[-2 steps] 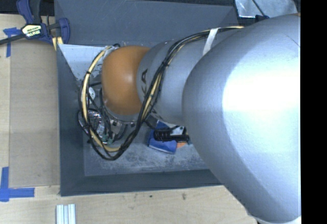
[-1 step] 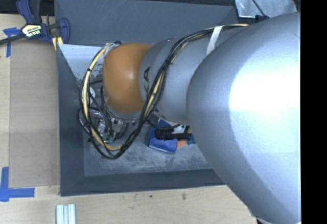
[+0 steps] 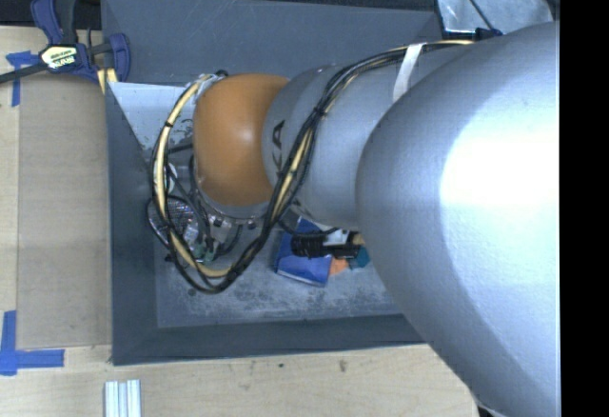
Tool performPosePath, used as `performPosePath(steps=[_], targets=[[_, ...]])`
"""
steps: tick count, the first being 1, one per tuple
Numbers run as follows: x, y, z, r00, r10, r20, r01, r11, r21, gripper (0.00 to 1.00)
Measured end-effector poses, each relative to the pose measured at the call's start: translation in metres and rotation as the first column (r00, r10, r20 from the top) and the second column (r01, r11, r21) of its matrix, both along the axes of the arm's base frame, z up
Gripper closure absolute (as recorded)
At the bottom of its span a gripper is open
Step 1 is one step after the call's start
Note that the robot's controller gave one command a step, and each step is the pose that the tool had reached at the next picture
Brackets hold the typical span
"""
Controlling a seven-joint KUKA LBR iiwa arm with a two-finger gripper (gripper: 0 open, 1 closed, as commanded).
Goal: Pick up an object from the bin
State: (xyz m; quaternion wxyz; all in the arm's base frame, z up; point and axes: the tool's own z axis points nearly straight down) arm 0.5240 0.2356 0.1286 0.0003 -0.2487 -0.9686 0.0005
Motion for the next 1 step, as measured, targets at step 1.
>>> performPosePath(steps=[1], targets=[[0.0004,0.0001,0.0107,1.000,0.000,0.002,0.000,1.000,0.001,1.00]])
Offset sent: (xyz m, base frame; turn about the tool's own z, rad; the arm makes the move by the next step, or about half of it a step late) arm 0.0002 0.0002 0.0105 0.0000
